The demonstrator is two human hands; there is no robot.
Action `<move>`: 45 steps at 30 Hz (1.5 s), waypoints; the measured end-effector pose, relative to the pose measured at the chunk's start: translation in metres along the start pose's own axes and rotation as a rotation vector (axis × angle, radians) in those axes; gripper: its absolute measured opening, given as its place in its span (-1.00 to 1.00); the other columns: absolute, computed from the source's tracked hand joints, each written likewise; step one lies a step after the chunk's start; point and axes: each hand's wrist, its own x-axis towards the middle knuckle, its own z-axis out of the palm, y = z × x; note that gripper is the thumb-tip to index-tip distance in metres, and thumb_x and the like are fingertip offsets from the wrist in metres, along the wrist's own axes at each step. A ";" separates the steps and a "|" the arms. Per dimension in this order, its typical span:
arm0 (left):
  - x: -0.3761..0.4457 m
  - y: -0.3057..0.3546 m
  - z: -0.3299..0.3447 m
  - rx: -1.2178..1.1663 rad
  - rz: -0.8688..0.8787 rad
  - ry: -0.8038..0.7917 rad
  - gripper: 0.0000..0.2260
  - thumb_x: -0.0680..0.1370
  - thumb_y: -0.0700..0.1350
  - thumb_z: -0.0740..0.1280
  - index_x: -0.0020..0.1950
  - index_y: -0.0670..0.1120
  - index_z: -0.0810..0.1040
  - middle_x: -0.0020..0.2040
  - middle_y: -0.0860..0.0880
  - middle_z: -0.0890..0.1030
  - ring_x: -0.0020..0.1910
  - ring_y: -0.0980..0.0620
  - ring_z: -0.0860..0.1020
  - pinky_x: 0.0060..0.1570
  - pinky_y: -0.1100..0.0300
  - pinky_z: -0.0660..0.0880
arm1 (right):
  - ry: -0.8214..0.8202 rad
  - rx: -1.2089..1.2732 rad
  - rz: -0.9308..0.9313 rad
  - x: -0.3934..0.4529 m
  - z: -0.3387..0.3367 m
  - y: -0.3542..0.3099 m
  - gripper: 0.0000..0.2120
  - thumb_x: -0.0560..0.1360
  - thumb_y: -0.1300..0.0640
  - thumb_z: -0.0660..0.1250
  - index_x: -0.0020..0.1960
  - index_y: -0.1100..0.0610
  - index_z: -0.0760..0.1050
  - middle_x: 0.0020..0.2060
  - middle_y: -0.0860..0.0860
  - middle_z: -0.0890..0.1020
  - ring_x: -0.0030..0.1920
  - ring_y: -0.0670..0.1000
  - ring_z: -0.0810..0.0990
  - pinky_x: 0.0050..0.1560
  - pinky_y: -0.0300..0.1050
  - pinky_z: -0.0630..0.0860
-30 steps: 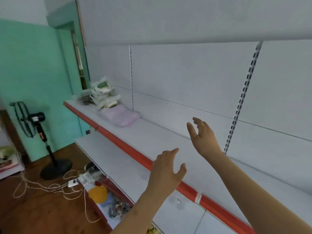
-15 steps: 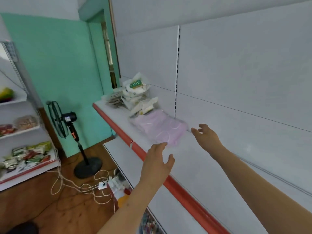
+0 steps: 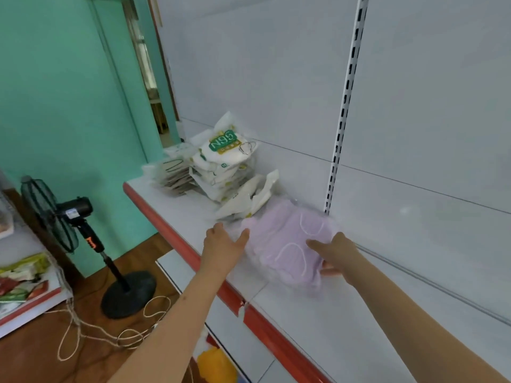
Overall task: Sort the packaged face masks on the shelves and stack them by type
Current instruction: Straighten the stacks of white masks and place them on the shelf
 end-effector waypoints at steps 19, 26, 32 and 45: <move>0.076 0.002 -0.010 -0.276 0.057 -0.446 -0.84 0.61 0.09 0.34 0.00 0.01 0.56 -0.03 0.11 0.61 0.00 0.11 0.58 -0.02 0.25 0.46 | 0.204 -0.115 0.216 0.000 0.055 -0.035 -0.15 0.37 -0.31 0.46 0.40 0.26 0.36 0.27 0.17 0.51 0.20 0.16 0.52 0.09 -0.04 0.47; 0.053 0.017 0.006 -0.357 0.061 -0.675 -0.39 0.45 0.33 0.42 0.39 0.04 0.50 0.18 0.15 0.63 0.16 0.15 0.61 0.22 0.16 0.55 | 0.230 0.136 0.115 -0.004 0.052 -0.028 -0.15 0.13 -0.37 0.54 0.24 0.09 0.43 0.14 0.04 0.60 0.09 0.10 0.61 0.14 0.07 0.58; 0.024 0.041 0.026 -0.753 -0.161 -0.895 -0.54 0.42 -0.04 0.60 0.26 -0.16 0.62 0.05 -0.13 0.74 0.05 -0.10 0.72 0.17 -0.04 0.62 | 0.188 0.208 0.070 -0.017 0.027 -0.019 -0.14 0.29 -0.36 0.49 0.38 0.11 0.34 0.12 -0.02 0.55 0.06 0.04 0.59 0.09 -0.06 0.52; -0.003 0.077 0.018 -0.648 0.635 -0.827 -0.28 0.36 -0.10 0.61 0.47 -0.03 0.40 0.29 0.03 0.62 0.32 0.06 0.58 0.25 0.03 0.57 | 0.356 0.334 -0.604 -0.098 -0.031 -0.008 -0.01 0.19 -0.03 0.64 0.48 -0.03 0.19 0.22 -0.18 0.60 0.24 -0.15 0.59 0.14 -0.29 0.53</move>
